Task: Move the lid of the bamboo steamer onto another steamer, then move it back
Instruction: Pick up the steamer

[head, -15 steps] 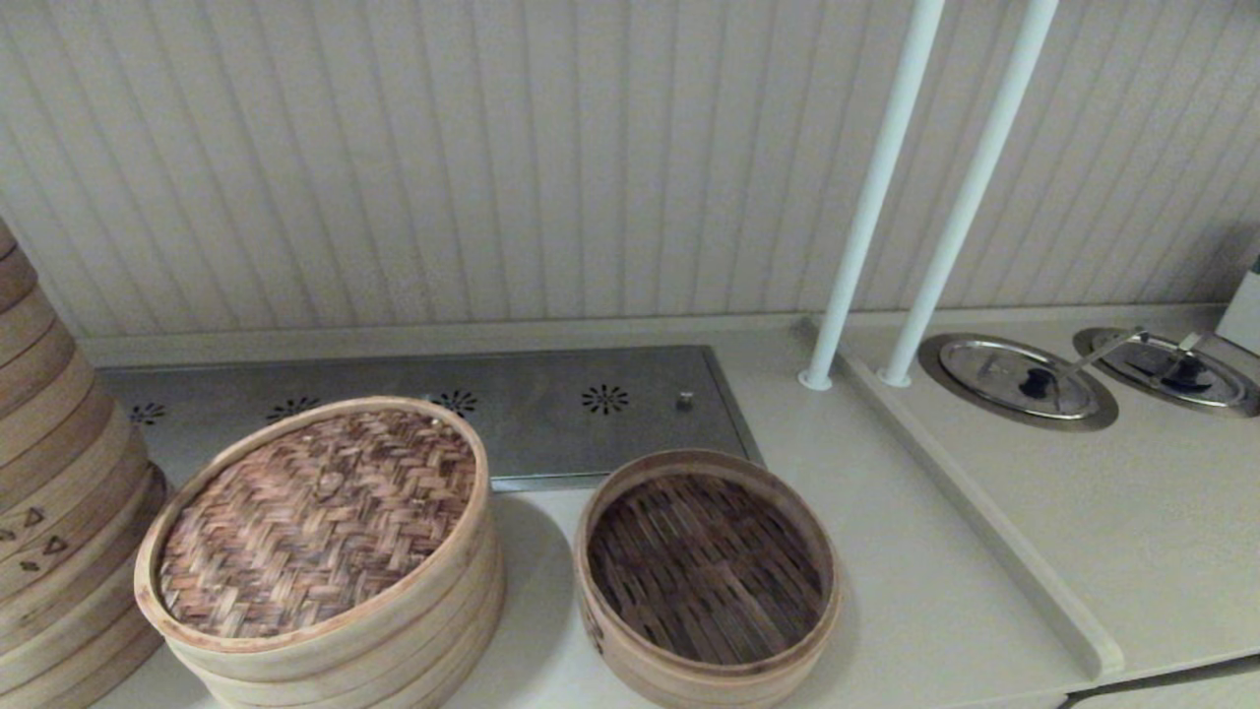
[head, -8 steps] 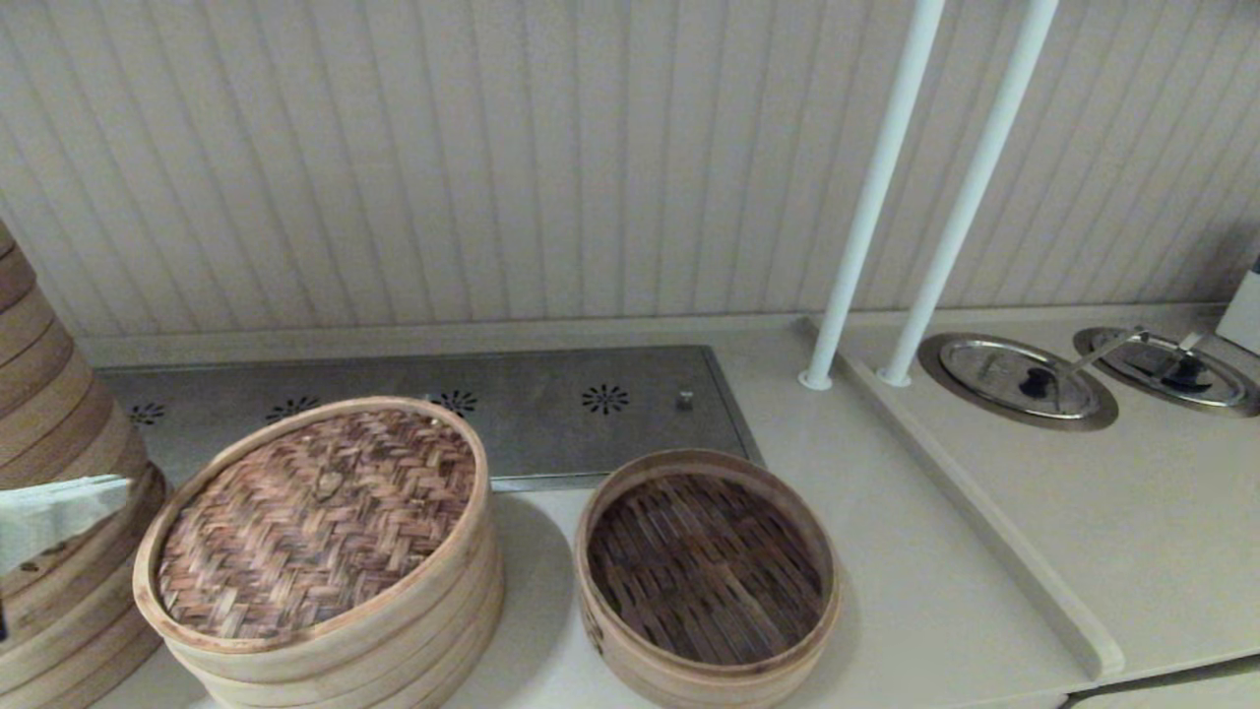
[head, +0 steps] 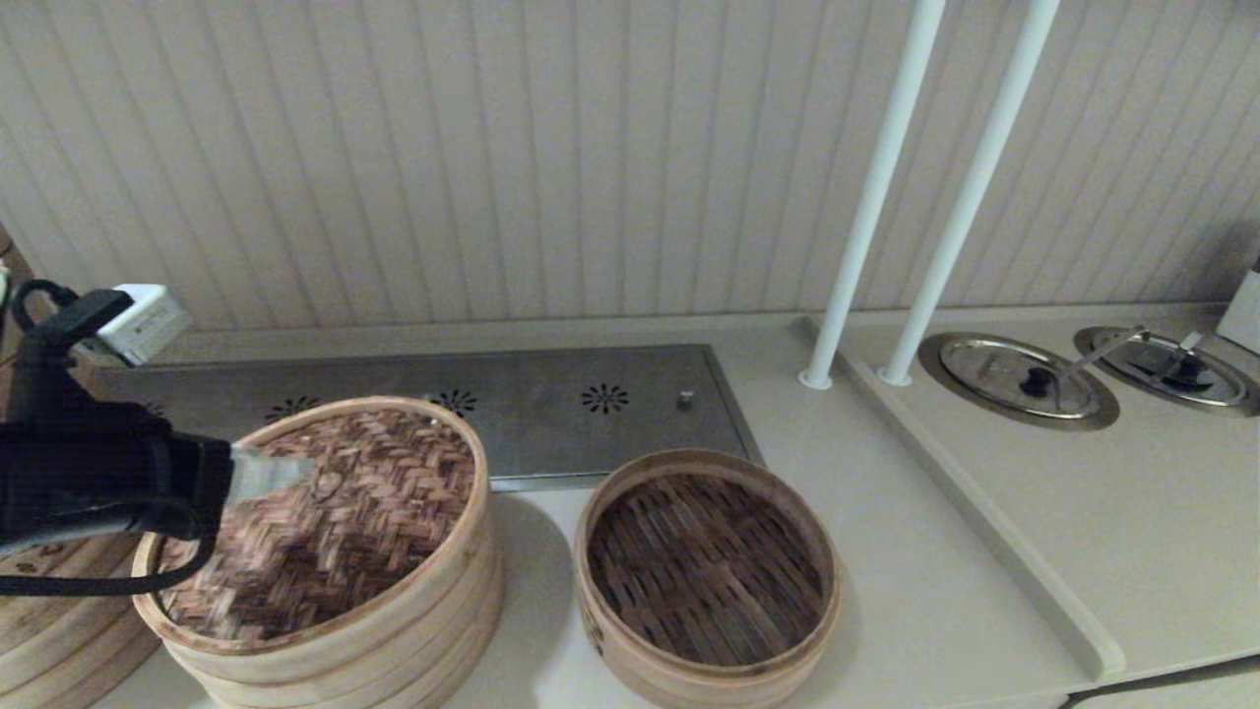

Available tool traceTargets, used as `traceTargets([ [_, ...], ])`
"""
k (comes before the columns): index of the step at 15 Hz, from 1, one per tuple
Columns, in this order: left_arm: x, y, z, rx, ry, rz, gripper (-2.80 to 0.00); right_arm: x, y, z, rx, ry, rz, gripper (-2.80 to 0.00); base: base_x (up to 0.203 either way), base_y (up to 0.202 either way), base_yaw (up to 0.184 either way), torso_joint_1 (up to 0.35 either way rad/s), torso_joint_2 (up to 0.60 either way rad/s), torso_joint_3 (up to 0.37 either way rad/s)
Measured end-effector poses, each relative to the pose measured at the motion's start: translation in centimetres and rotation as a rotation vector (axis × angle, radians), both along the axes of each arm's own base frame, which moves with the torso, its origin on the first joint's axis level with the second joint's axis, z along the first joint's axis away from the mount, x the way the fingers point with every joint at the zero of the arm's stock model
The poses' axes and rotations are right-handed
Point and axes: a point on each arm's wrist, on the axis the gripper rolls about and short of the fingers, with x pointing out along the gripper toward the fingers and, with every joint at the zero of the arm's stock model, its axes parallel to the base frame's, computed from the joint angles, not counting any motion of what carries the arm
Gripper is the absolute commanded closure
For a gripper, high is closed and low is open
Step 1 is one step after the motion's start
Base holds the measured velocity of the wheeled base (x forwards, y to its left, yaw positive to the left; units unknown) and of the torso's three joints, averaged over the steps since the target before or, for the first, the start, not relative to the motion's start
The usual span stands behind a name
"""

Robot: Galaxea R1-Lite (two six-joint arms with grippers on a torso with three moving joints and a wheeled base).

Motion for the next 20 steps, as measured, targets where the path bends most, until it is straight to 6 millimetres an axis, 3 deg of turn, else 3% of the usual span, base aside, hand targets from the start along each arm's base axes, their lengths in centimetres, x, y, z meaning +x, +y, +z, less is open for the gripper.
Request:
traceTargets([
  [7, 4.0, -0.9, -2.7, 0.018, 0.079, -0.002, -2.8, 0.0, 0.0, 0.0, 0.0, 0.001, 0.0, 0.0, 0.0, 0.0, 0.0, 0.0, 0.0, 0.0],
  [18, 5.4, -0.8, -4.4, 0.017, 0.069, 0.018, -2.8, 0.0, 0.0, 0.0, 0.0, 0.001, 0.0, 0.0, 0.0, 0.0, 0.0, 0.0, 0.0, 0.0],
  [19, 5.4, -0.7, -4.4, 0.017, 0.063, 0.023, 0.0, 0.0, 0.0, 0.0, 0.0, 0.001, 0.0, 0.0, 0.0, 0.0, 0.0, 0.0, 0.0, 0.0],
  [20, 5.5, -0.6, -4.4, 0.021, 0.062, 0.034, 0.0, 0.0, 0.0, 0.0, 0.0, 0.001, 0.0, 0.0, 0.0, 0.0, 0.0, 0.0, 0.0, 0.0],
])
